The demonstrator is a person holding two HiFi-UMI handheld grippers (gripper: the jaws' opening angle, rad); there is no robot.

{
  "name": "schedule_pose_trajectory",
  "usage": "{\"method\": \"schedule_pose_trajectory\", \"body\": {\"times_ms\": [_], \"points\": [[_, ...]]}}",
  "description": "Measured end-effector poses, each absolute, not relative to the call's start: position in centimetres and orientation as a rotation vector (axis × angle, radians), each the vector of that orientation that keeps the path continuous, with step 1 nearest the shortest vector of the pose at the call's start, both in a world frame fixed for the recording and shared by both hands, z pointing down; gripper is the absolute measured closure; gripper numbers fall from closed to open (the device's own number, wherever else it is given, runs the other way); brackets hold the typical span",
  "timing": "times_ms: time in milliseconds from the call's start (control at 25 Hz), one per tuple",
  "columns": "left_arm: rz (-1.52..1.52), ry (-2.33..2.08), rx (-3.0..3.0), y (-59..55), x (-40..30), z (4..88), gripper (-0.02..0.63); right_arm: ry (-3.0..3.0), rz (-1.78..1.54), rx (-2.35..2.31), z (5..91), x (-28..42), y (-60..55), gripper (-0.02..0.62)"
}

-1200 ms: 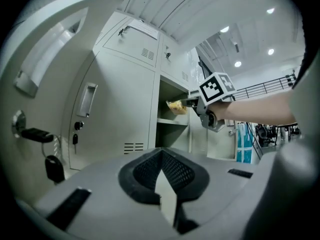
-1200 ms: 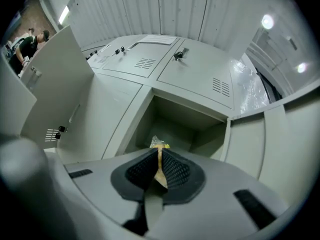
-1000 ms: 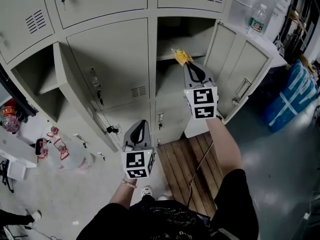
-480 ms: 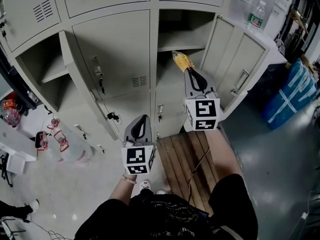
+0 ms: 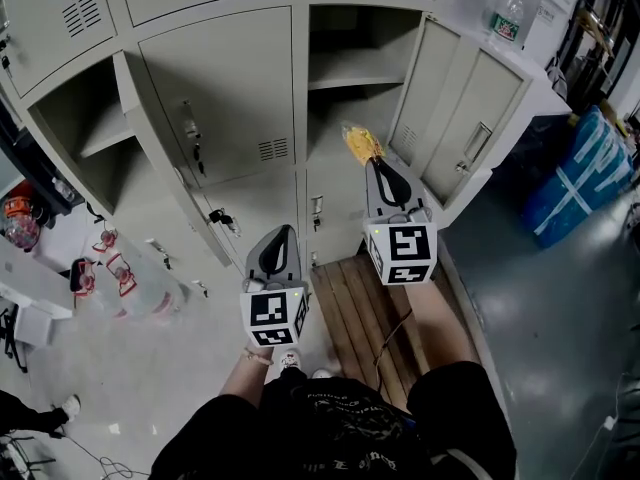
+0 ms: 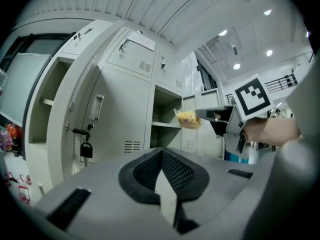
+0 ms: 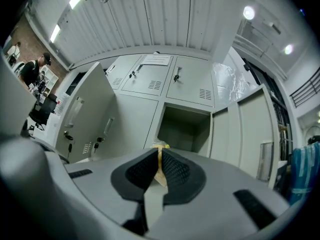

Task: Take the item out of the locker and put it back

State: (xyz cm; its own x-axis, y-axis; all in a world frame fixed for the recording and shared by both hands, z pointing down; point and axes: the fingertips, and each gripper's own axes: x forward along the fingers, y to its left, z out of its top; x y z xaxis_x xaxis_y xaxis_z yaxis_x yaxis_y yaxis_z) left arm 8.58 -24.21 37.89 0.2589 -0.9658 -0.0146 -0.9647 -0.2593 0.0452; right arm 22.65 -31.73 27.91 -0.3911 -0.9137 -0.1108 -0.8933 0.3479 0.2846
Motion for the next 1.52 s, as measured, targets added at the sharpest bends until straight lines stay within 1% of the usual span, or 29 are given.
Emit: {"method": "schedule_pose_trajectory", "body": {"times_ms": [440,720,1040,1280,1520], "points": [[-0.068,-1.908,2.447,-21.9,8.6,39.0,0.600,-2.541,-0.367,1.667,32.2,22.5,-27.3,0.575],[-0.019,-1.922,2.424,-20.4,8.4,40.4,0.600,-2.576,-0.242,1.643,35.7,22.2,-24.7,0.574],[0.008,-1.957,2.369,-18.6,7.3,41.7,0.600,-2.581,-0.190,1.593,38.3,21.4,-22.0,0.574],[0.016,-2.016,2.311,-17.0,5.8,41.9,0.600,-2.620,-0.199,1.503,38.8,19.8,-21.0,0.574],[0.004,-2.120,2.206,-14.9,2.7,42.0,0.600,-2.735,-0.187,1.392,37.7,17.1,-19.2,0.574]]}}
